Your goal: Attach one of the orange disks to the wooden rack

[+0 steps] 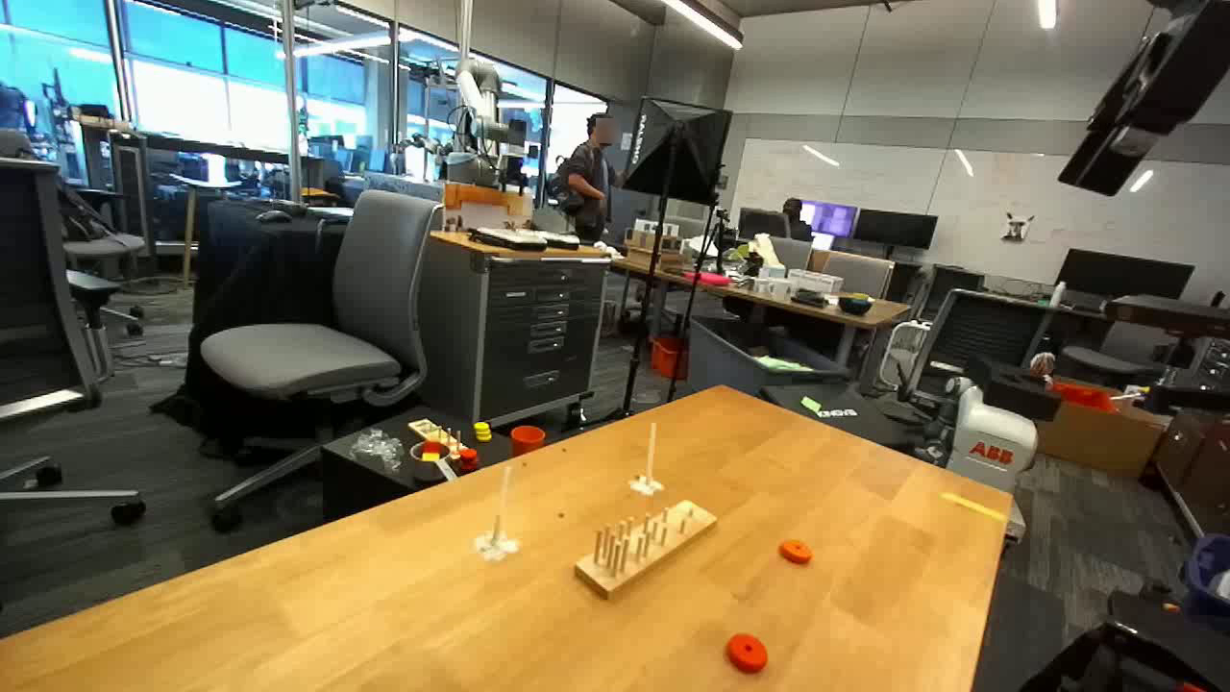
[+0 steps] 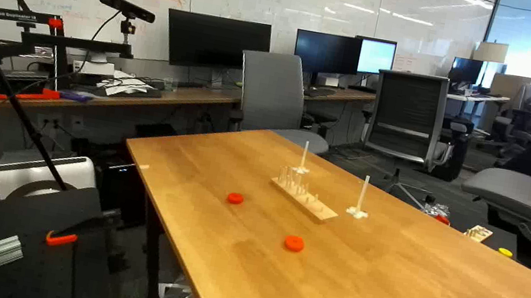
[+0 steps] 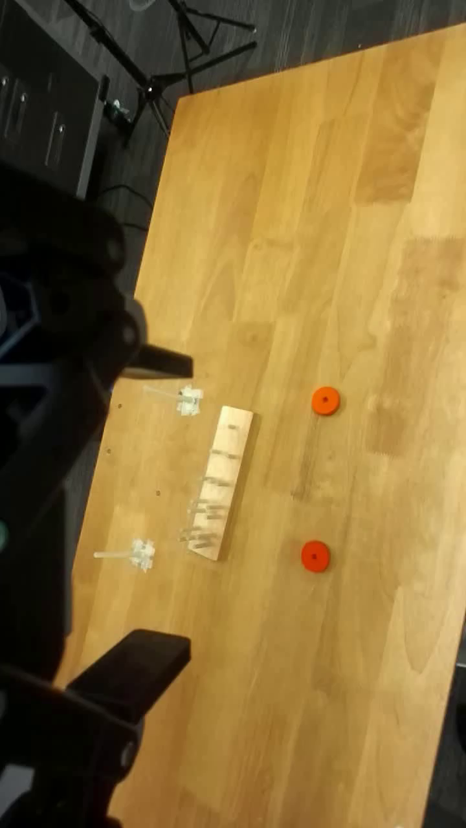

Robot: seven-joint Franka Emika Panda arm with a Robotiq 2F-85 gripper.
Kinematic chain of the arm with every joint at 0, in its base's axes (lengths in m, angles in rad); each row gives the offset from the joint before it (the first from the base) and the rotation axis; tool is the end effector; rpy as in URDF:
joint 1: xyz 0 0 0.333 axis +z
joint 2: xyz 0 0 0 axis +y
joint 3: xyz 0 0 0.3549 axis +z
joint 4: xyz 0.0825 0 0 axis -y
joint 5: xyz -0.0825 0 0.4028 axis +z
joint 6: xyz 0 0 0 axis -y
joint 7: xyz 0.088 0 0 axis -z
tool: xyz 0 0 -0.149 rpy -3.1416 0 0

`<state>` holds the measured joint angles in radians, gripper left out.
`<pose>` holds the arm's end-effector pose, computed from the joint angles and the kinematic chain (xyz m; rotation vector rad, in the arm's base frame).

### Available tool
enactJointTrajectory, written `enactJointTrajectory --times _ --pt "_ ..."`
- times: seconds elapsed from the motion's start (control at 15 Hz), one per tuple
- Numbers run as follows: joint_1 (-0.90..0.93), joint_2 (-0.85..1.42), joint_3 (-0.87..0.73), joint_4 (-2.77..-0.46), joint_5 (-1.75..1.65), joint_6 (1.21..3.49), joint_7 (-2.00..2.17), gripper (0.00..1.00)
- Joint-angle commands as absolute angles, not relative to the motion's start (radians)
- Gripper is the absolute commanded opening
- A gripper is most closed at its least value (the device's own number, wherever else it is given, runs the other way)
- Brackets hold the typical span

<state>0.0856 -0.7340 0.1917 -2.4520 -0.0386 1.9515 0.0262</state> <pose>0.3416 0.1034 0.5453 2.9655 0.3385 0.3643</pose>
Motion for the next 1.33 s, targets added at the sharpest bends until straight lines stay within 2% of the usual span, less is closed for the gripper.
enactJointTrajectory --times 0.0,0.53,0.93,1.13,1.2,1.27 --pt "0.102 -0.732 0.180 -2.445 -0.049 1.949 0.036 1.00" --pt "0.064 -0.545 0.221 -2.366 -0.056 1.999 0.171 1.00" --pt "0.000 -0.218 0.204 -2.156 -0.066 2.027 0.361 1.00" --pt "-0.007 -0.066 0.174 -2.058 -0.067 1.961 0.420 1.00" --pt "0.017 -0.175 0.163 -2.168 -0.048 2.021 0.366 1.00" --pt "0.016 -0.125 0.153 -2.139 -0.049 2.015 0.378 1.00"
